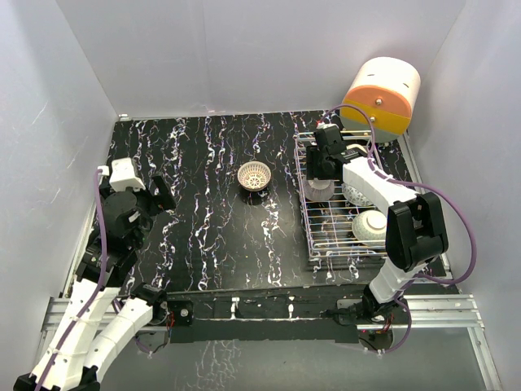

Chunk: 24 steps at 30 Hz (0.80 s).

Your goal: Load the bowls into the dish rack

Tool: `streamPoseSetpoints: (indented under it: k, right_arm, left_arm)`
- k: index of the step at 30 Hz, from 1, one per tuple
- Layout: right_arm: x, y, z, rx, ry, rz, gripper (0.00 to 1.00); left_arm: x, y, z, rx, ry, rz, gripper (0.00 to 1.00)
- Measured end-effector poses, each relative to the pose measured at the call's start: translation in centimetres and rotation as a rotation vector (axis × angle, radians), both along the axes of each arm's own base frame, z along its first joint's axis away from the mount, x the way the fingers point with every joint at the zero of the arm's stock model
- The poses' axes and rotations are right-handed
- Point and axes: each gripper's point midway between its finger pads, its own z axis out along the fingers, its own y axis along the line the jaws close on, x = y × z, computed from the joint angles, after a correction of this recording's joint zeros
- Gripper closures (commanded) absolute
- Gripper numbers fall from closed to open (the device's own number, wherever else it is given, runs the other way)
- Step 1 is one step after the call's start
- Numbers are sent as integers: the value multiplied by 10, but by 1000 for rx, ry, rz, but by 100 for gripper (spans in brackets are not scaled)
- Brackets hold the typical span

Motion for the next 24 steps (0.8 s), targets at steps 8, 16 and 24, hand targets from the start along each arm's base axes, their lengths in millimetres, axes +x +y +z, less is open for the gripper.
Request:
streamPoseSetpoints:
  k: [8, 16, 24]
  right_arm:
    - [2, -1, 1, -4, -9, -2, 54]
    - [2, -1, 2, -6, -10, -1, 56]
    - [-14, -6, 15, -6, 0, 10, 58]
  left_arm:
    - [0, 0, 0, 0, 1, 0, 3]
    - [0, 0, 0, 1, 0, 2, 3]
    - [0, 0, -1, 1, 1, 2, 3]
